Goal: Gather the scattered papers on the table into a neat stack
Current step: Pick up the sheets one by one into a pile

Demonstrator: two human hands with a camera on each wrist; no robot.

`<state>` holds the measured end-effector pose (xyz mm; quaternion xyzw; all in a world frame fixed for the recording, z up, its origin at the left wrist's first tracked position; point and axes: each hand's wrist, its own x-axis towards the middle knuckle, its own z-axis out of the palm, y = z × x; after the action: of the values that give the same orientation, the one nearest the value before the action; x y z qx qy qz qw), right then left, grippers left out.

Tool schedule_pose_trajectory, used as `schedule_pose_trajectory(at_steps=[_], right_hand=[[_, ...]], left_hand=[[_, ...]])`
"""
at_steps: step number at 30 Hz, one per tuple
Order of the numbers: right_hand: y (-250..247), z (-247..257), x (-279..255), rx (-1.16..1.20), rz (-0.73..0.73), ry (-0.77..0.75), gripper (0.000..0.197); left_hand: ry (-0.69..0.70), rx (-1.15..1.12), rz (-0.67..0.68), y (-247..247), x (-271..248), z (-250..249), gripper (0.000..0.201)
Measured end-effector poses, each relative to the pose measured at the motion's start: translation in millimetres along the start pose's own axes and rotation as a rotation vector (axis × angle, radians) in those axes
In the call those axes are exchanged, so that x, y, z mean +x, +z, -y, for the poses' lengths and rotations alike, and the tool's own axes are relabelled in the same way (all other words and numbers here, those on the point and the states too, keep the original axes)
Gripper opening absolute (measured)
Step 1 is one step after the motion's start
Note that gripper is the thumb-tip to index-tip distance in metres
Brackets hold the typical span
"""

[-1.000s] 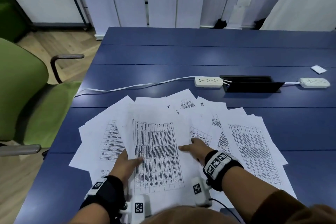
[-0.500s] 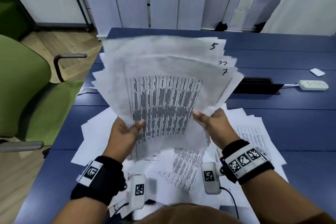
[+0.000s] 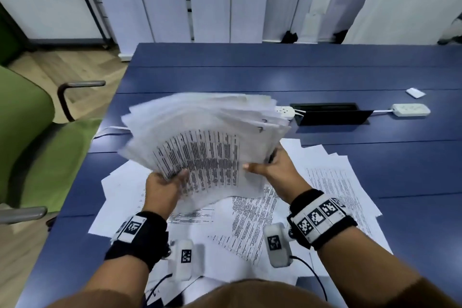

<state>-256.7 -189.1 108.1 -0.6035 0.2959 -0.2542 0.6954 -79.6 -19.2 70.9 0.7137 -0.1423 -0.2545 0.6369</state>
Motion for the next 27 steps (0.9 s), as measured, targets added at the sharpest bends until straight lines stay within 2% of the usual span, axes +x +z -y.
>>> schedule_pose_trajectory(at_steps=[3, 5, 7, 8, 9, 10, 12, 14, 15, 16, 18, 19, 20, 23, 26, 27], right_hand=[[-12, -2, 10, -0.003, -0.095, 0.019, 0.060], [-32, -20, 13, -0.075, -0.251, 0.131, 0.045], [-58, -52, 12, -0.343, -0.397, 0.342, 0.023], [-71, -70, 11, -0.541, -0.415, 0.453, 0.017], [-79, -86, 8, -0.712, -0.402, 0.556, 0.025], [-84, -102, 5, -0.823, -0.400, 0.648, 0.041], [-82, -120, 0, -0.886, -0.425, 0.744, 0.069], [-69, -129, 0, -0.766, -0.418, 0.726, 0.084], [-60, -127, 1, -0.655, -0.390, 0.713, 0.083], [-53, -127, 4, -0.564, -0.348, 0.690, 0.071], [-38, -121, 11, -0.487, -0.249, 0.640, 0.030], [-30, -118, 14, -0.459, -0.206, 0.618, 0.021], [-25, -118, 17, -0.454, -0.184, 0.602, 0.021], [-7, -113, 21, -0.498, -0.165, 0.559, 0.040], [12, -111, 22, -0.529, -0.209, 0.535, 0.063], [17, -110, 22, -0.541, -0.214, 0.531, 0.056]], left_hand=[[-0.016, -0.019, -0.121, -18, 15, 5, 0.017], [-0.103, -0.010, -0.199, -43, 23, 19, 0.011], [-0.205, 0.050, -0.251, -72, 27, 40, 0.021], [-0.255, 0.109, -0.265, -85, 27, 52, 0.020], [-0.307, 0.164, -0.278, -98, 26, 64, 0.018], [-0.357, 0.197, -0.285, -107, 23, 76, 0.018], [-0.454, 0.277, -0.284, -122, 17, 99, 0.019], [-0.533, 0.342, -0.243, -128, 11, 115, 0.021], [-0.556, 0.360, -0.227, -130, 10, 121, 0.022], [-0.578, 0.367, -0.208, -130, 8, 123, 0.024], [-0.600, 0.387, -0.167, -131, 9, 124, 0.031], [-0.616, 0.392, -0.139, -132, 11, 122, 0.034], [-0.613, 0.397, -0.106, -130, 13, 121, 0.037], [-0.626, 0.401, -0.058, -134, 18, 117, 0.071], [-0.615, 0.402, -0.033, -135, 19, 117, 0.076], [-0.610, 0.388, -0.030, -135, 20, 118, 0.076]])
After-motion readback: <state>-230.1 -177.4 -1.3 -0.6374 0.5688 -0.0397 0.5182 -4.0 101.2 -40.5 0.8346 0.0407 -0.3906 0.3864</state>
